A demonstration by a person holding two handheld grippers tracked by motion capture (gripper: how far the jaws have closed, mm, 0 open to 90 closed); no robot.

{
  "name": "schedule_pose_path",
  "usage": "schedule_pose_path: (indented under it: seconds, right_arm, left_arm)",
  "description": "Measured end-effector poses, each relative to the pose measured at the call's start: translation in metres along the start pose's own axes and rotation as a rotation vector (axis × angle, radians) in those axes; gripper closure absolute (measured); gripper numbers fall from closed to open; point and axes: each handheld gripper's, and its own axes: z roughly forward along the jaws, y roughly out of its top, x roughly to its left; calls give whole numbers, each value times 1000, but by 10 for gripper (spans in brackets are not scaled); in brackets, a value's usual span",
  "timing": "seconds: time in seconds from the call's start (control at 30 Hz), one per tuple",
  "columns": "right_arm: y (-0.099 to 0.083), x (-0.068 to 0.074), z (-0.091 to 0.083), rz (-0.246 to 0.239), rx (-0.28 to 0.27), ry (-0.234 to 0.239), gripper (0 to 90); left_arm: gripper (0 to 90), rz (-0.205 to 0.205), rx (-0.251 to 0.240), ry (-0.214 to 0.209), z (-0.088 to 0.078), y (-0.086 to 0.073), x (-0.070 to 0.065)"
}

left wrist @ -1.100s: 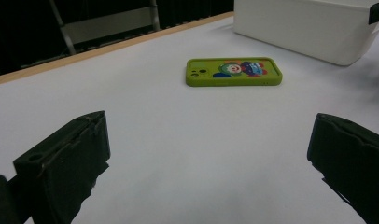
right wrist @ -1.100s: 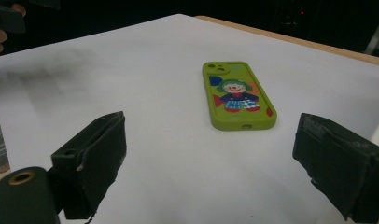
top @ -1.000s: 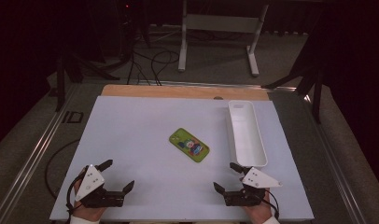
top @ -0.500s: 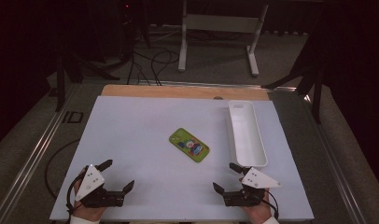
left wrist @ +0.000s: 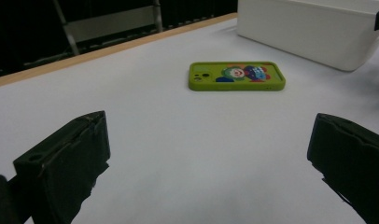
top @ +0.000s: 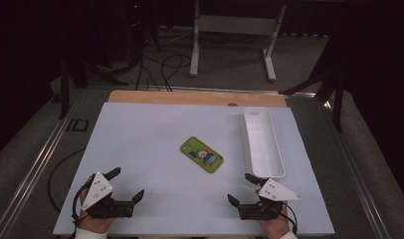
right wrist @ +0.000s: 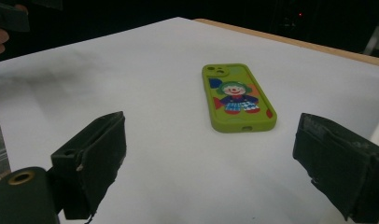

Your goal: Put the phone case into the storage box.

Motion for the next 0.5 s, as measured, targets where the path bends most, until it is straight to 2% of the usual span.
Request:
schedule_pose_path:
  seconds: [0.27,0.5]
  right_arm:
    - [0,1,0,-2,-4,-2,96]
    - [0,2,0,-5,0,-9,96]
  left_arm:
    - [0,5,19,-14,7,8,0]
    - [0,1,11,-23,13,20,2]
